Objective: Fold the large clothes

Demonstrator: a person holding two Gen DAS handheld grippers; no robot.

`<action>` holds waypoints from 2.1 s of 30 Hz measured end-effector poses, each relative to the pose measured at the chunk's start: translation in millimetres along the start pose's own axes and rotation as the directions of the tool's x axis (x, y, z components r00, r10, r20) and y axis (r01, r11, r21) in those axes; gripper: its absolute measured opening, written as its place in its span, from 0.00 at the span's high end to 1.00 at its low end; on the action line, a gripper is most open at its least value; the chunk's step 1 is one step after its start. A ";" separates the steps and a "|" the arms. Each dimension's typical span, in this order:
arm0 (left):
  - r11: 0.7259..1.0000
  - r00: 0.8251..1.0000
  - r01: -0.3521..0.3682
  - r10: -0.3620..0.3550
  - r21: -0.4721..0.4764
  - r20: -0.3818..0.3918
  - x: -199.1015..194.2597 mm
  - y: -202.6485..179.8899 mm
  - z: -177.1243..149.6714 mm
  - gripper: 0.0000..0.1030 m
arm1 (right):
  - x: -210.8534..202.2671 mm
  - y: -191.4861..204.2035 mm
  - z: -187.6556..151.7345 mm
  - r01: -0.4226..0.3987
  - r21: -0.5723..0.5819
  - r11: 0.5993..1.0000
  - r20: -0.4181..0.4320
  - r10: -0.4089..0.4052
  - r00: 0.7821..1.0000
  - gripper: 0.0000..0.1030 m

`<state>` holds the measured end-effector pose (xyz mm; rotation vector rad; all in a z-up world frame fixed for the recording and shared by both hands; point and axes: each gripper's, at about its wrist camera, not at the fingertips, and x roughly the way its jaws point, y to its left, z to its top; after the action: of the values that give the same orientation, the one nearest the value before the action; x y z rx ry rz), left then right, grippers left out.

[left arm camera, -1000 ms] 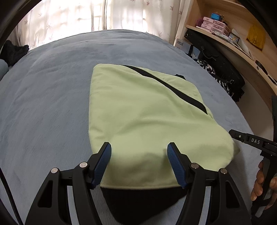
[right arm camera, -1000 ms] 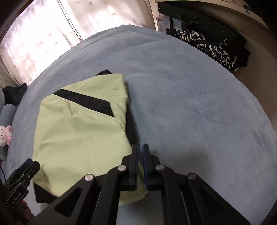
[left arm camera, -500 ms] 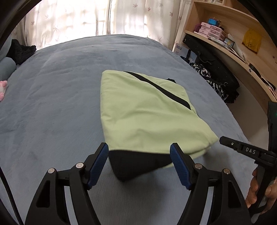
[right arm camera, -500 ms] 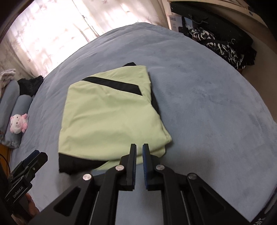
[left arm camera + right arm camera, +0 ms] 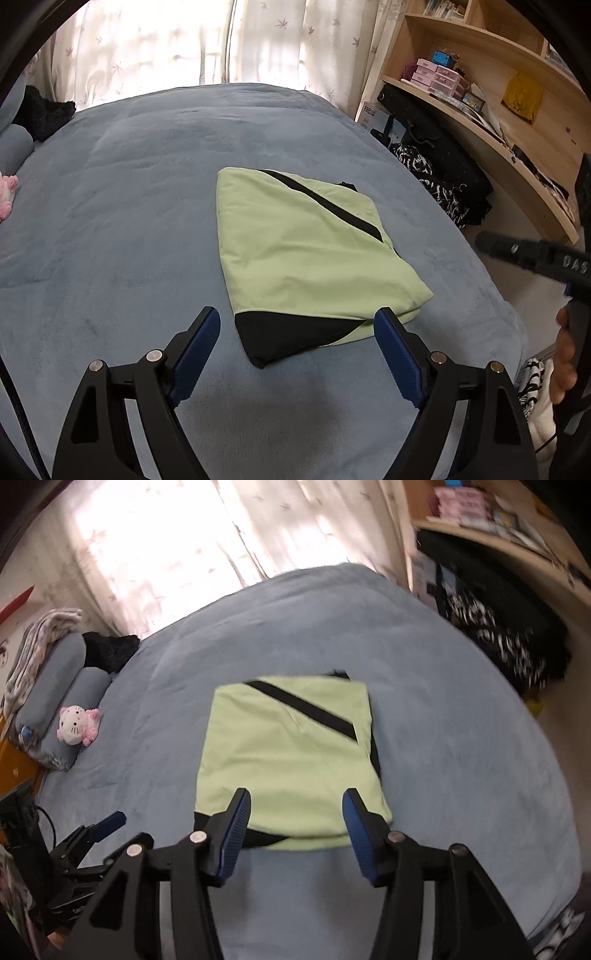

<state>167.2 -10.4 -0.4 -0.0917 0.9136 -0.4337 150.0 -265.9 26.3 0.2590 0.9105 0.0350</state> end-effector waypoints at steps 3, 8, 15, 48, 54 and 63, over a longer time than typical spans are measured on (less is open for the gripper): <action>1.000 1.000 0.002 -0.002 -0.016 -0.016 4.4 3.0 5.7 0.13 | 0.9 0.2 11.7 -0.014 -0.021 1.000 -0.008 0.014 1.000 0.50; 0.997 0.998 -0.005 0.001 -0.074 -0.055 27.7 13.6 14.7 0.13 | 26.0 -14.7 22.6 0.003 -0.045 0.999 -0.052 -0.005 0.999 0.49; 0.985 0.988 0.021 -0.047 -0.173 -0.148 86.1 42.7 21.1 0.13 | 91.6 -60.1 25.6 -0.076 0.040 0.996 -0.184 0.082 0.980 0.49; 0.955 0.960 0.151 -0.203 -0.254 -0.194 240.6 68.1 34.9 0.27 | 249.1 -98.2 29.9 -0.444 0.121 0.888 -0.270 0.460 0.846 0.87; 0.979 0.985 0.121 -0.139 -0.165 -0.103 201.1 58.5 37.2 0.65 | 193.6 -29.3 31.5 -0.353 -0.118 0.928 -0.204 0.325 0.923 0.91; 0.984 0.994 0.105 -0.107 -0.142 -0.011 99.4 102.4 37.3 0.68 | 124.8 66.6 27.5 -0.334 -0.230 0.914 -0.149 0.306 0.940 0.92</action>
<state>282.4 38.9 -78.1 -0.2672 0.9605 -0.4690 253.6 -189.8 -38.7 0.1674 0.9547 0.4715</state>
